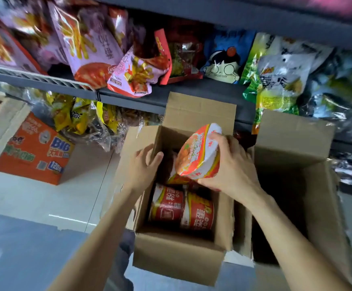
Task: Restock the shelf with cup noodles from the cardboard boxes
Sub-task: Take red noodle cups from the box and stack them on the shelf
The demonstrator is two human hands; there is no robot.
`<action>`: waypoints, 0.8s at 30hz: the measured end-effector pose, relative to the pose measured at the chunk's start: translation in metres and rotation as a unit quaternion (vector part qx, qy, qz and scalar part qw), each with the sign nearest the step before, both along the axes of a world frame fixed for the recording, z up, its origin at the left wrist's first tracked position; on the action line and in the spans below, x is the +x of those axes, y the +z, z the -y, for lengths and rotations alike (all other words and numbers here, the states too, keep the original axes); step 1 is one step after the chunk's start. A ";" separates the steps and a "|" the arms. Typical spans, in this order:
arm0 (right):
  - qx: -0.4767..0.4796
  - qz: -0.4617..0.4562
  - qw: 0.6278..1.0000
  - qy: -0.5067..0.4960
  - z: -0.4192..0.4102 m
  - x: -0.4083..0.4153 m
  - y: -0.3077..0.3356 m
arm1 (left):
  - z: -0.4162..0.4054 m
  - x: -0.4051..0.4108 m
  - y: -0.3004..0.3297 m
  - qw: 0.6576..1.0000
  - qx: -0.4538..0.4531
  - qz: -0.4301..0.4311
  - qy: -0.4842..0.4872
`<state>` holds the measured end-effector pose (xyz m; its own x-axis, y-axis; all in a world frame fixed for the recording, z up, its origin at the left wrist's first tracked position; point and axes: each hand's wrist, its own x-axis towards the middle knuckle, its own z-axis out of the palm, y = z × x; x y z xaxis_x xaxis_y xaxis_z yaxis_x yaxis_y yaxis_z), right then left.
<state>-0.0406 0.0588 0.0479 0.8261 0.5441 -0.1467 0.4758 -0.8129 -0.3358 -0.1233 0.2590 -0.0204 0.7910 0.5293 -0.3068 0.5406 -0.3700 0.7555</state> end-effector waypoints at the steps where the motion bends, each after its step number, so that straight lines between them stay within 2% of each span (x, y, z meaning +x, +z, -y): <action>1: 0.085 -0.045 0.995 -0.033 0.004 -0.001 0.024 | 0.007 -0.003 0.020 0.997 -0.054 0.049 0.017; 3: 0.243 -0.126 0.960 -0.065 0.011 -0.001 0.064 | 0.019 -0.006 0.063 0.978 -0.148 0.149 0.023; 6: 0.398 -0.118 0.909 -0.040 0.008 0.001 0.114 | 0.029 0.001 0.136 0.931 -0.233 0.280 -0.001; 8: 0.463 -0.094 0.880 -0.044 0.001 0.011 0.143 | 0.029 0.009 0.183 0.910 -0.222 0.347 -0.044; 10: 0.507 -0.066 0.859 -0.033 -0.007 0.026 0.173 | 0.028 0.022 0.222 0.900 -0.171 0.392 -0.085; 13: 0.516 0.011 0.856 -0.017 -0.023 0.056 0.205 | 0.020 0.057 0.259 0.890 -0.102 0.431 -0.107; 17: 0.477 0.091 0.869 -0.097 -0.047 0.111 0.202 | 0.009 0.125 0.270 0.895 -0.044 0.437 -0.073; 20: 0.438 0.108 0.883 -0.132 -0.062 0.143 0.194 | 0.003 0.164 0.260 0.927 0.009 0.373 -0.048; 22: 0.409 0.103 0.900 -0.113 -0.069 0.151 0.192 | 0.001 0.182 0.254 0.947 0.079 0.309 -0.028; 24: 0.374 0.112 0.916 -0.092 -0.069 0.147 0.190 | 0.001 0.193 0.254 0.953 0.087 0.288 -0.027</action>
<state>0.1066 0.1280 0.2376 0.8777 0.2709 0.3952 0.4789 -0.4685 -0.7424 0.0701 0.2580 0.2333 0.8290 0.4866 0.2755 0.0310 -0.5319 0.8462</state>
